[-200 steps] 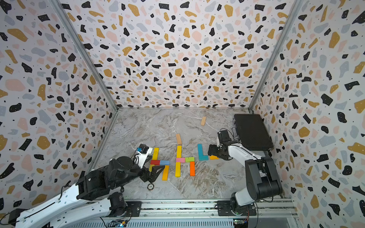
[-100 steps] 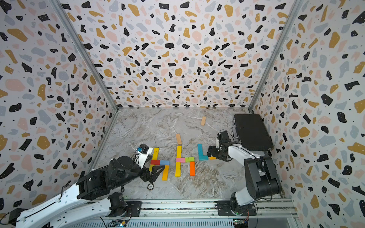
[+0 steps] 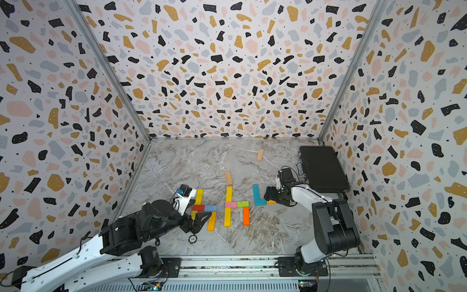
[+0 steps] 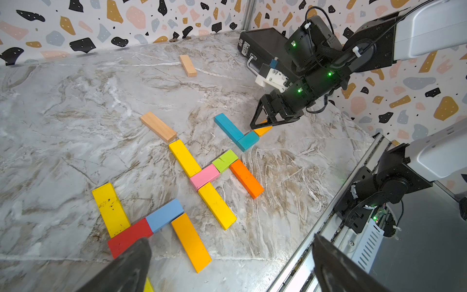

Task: Assemble the letter h with building blocks
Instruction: Assemble the building block at the center of the board.

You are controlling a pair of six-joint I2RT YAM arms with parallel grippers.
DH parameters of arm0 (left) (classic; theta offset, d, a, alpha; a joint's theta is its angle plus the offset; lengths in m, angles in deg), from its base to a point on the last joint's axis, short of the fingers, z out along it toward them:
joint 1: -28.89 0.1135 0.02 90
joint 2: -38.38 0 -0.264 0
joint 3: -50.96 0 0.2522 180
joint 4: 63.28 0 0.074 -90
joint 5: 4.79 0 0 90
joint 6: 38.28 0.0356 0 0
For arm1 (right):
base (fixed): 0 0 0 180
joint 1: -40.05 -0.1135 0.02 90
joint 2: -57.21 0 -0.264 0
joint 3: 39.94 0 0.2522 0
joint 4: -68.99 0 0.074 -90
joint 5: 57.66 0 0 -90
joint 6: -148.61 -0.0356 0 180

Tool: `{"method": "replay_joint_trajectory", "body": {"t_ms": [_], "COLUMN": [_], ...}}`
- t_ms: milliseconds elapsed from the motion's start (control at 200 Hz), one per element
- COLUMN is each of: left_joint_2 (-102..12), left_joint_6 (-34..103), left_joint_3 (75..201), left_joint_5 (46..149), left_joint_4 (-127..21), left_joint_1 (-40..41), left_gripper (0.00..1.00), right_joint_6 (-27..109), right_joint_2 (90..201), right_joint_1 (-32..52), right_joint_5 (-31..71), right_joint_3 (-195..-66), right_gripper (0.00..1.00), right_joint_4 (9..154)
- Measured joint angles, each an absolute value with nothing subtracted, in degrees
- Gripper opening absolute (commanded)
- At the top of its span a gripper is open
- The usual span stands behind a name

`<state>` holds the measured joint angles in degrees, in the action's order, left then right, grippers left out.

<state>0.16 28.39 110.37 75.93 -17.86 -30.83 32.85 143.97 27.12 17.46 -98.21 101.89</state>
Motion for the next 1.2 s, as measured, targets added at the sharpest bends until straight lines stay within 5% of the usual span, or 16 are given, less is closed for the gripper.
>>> {"method": "replay_joint_trajectory", "body": {"t_ms": [501, 1196], "left_joint_2": [-0.21, -4.19], "left_joint_6": [28.39, 25.85], "left_joint_3": [110.37, 110.39], "left_joint_5": [75.93, 72.67], "left_joint_4": [-17.86, -17.88], "left_joint_1": [-30.83, -30.55], "left_gripper": [0.99, 0.99], "right_joint_6": [32.63, 28.96], "right_joint_2": [143.25, 123.14], "right_joint_1": [26.66, 23.60], "right_joint_5": [19.65, 22.45], "right_joint_3": [-98.24, -95.68], "right_gripper": [0.89, 0.84], "right_joint_4": [101.80, 100.34]}}
